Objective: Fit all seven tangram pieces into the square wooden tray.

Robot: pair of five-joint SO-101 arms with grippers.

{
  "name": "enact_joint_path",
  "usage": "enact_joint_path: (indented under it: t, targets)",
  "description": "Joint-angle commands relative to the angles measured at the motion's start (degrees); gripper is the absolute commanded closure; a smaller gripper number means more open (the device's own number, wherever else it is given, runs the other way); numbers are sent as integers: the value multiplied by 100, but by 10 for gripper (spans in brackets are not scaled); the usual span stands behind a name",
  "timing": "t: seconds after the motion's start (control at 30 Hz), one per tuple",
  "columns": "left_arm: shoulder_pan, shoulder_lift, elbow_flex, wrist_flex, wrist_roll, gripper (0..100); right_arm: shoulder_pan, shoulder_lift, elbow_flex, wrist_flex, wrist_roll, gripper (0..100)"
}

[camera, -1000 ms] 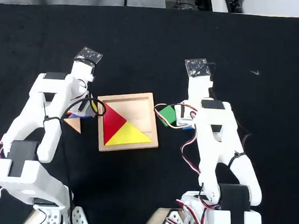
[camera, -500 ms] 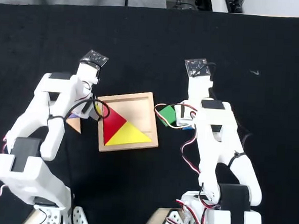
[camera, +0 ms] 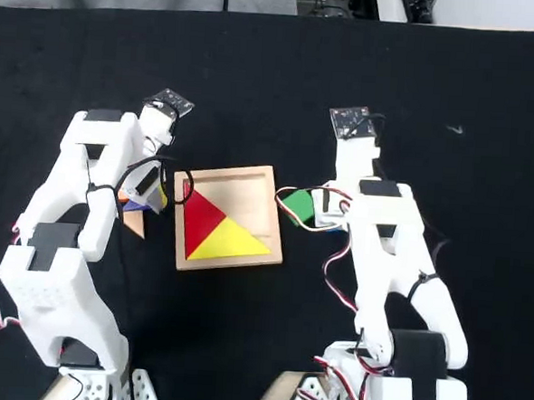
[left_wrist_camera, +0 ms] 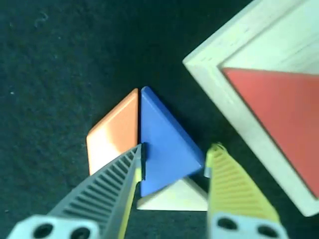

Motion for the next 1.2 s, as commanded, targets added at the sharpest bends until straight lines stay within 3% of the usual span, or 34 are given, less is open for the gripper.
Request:
enact_joint_path:
  t: [0.0,0.2,0.47,0.7,1.0,1.17]
  targets:
    - [-259,26,-145,105,-202,750,-79,-242,-31,-44,-26,840]
    - [-312,35,-330,97,-167,755,-79,-242,-31,-44,-26,840]
    - [-251,-26,-549,149,-132,862,-62,-259,-31,-44,-26,840]
    - [-198,-35,-796,193,360,887,-79,-259,-31,-44,-26,840]
    - [382,-35,-2062,2004,325,968,-62,-259,-40,-44,-26,840]
    - [884,26,-3407,3385,-519,971,-35,-268,-48,-53,-26,840]
